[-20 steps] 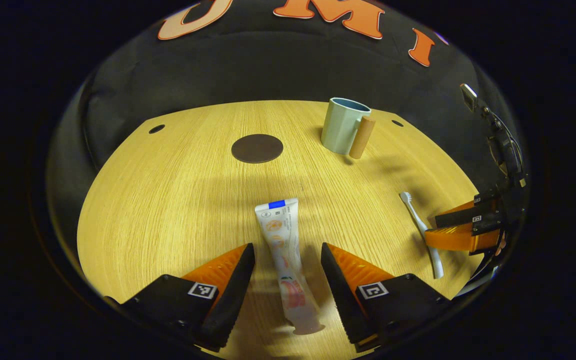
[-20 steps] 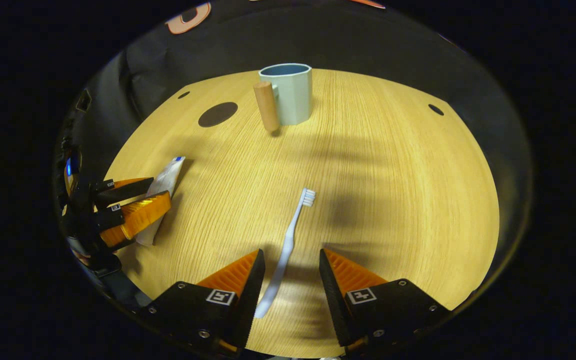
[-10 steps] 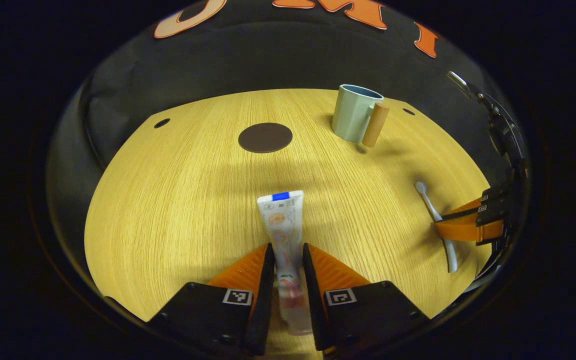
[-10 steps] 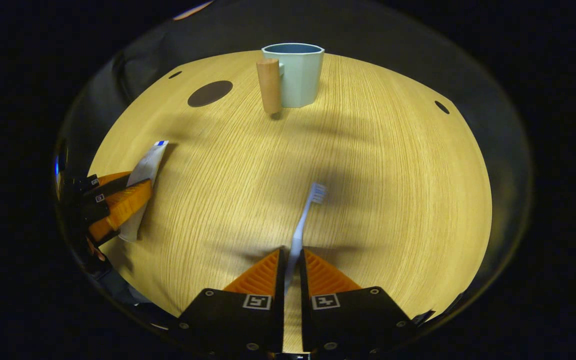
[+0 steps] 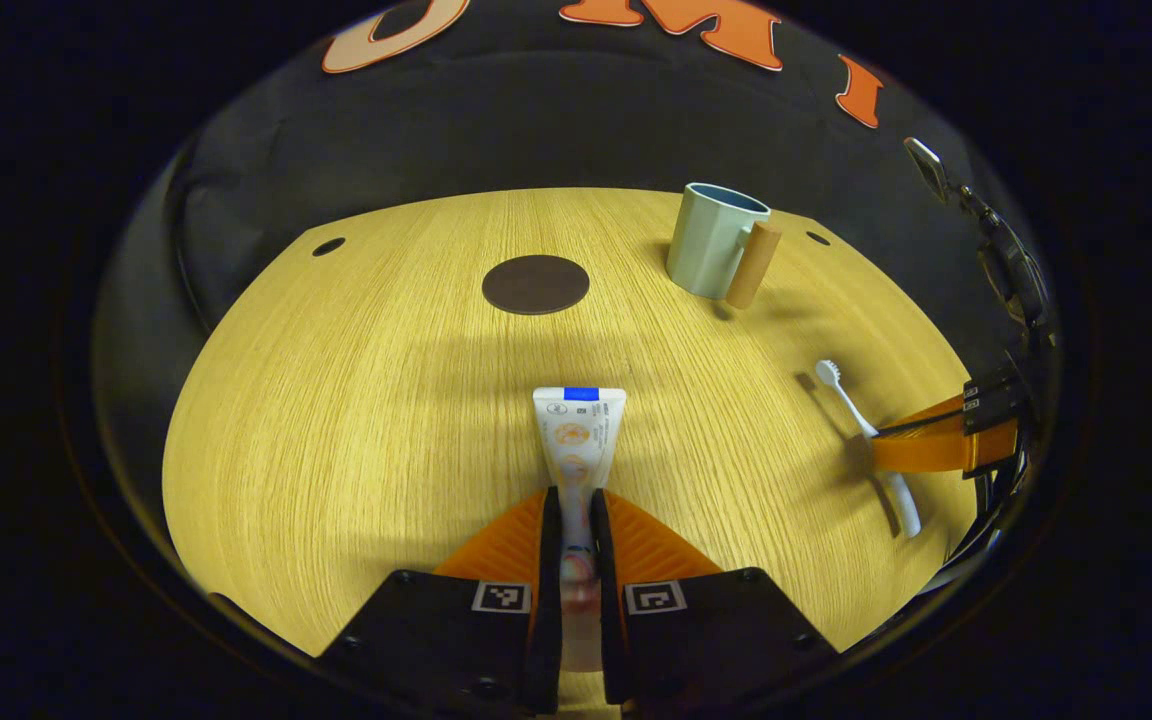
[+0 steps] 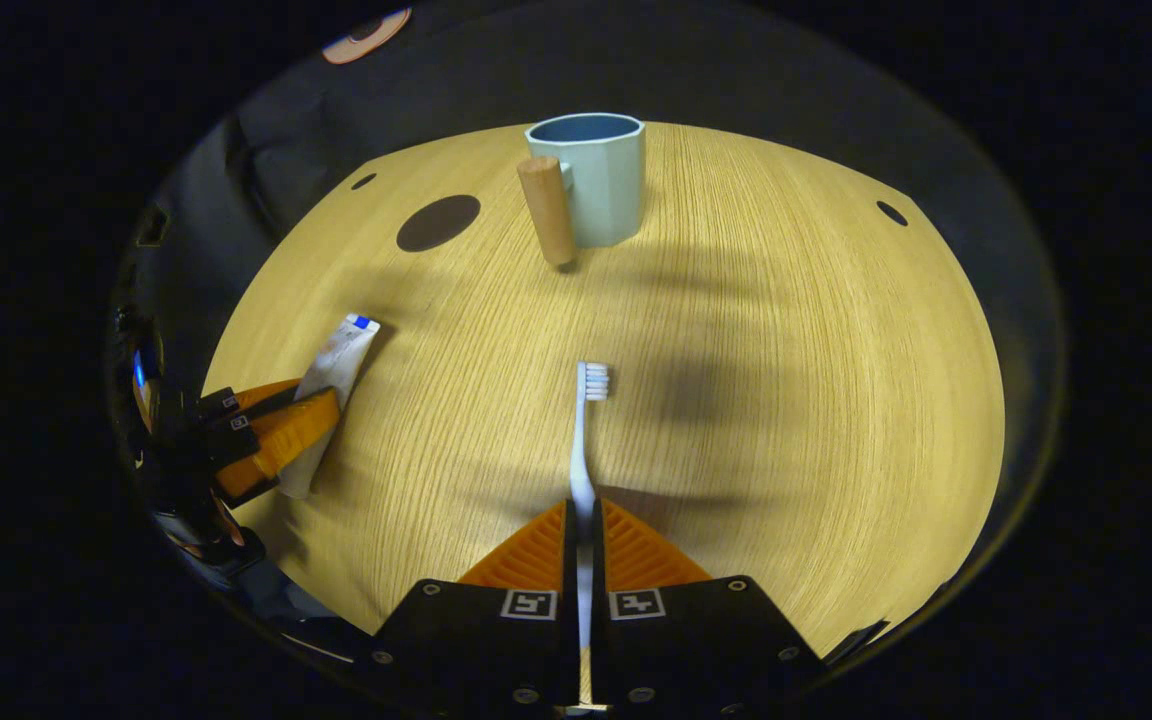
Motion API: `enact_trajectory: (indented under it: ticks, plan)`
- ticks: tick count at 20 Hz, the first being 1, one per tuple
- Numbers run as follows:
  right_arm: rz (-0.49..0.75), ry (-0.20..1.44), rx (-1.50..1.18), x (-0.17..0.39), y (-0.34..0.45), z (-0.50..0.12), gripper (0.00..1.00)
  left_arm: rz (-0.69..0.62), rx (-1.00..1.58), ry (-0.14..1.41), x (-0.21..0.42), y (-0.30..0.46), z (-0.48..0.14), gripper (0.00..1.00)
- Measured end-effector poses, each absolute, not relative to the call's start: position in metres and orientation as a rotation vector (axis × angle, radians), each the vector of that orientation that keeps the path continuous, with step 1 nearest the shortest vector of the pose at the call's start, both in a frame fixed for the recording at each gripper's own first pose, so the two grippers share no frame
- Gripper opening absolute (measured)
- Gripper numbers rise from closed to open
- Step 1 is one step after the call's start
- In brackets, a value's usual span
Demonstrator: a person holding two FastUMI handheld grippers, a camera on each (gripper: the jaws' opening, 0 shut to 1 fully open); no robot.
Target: Put the toothbrush and toothpaste on the desktop into the cup, then pick up the cup and place it on the coaster on the desktop.
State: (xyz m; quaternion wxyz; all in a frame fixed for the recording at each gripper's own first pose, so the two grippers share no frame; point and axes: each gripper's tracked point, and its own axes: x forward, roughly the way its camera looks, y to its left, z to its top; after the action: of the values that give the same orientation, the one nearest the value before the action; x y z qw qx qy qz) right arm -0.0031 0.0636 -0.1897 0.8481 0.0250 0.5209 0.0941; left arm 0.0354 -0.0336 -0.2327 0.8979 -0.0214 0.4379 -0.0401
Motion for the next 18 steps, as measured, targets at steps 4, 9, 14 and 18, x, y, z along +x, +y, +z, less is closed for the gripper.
enact_trajectory:
  ticks: [4, 9, 14, 18]
  plan:
    - [0.21, 1.028, 0.06, 0.012, 0.067, -0.174, 0.05, -0.092, -0.041, 0.892, 0.036, -0.032, -0.233, 0.2]
    - [0.224, 0.93, 0.093, 0.033, 0.069, -0.153, 0.05, -0.082, -0.051, 0.874, 0.036, -0.034, -0.233, 0.2]
    - [0.208, 0.836, 0.141, 0.055, 0.065, -0.133, 0.05, -0.076, -0.053, 0.866, 0.036, -0.033, -0.234, 0.2]
    - [0.203, 0.795, 0.145, 0.065, 0.062, -0.121, 0.05, -0.072, -0.057, 0.859, 0.036, -0.034, -0.235, 0.2]
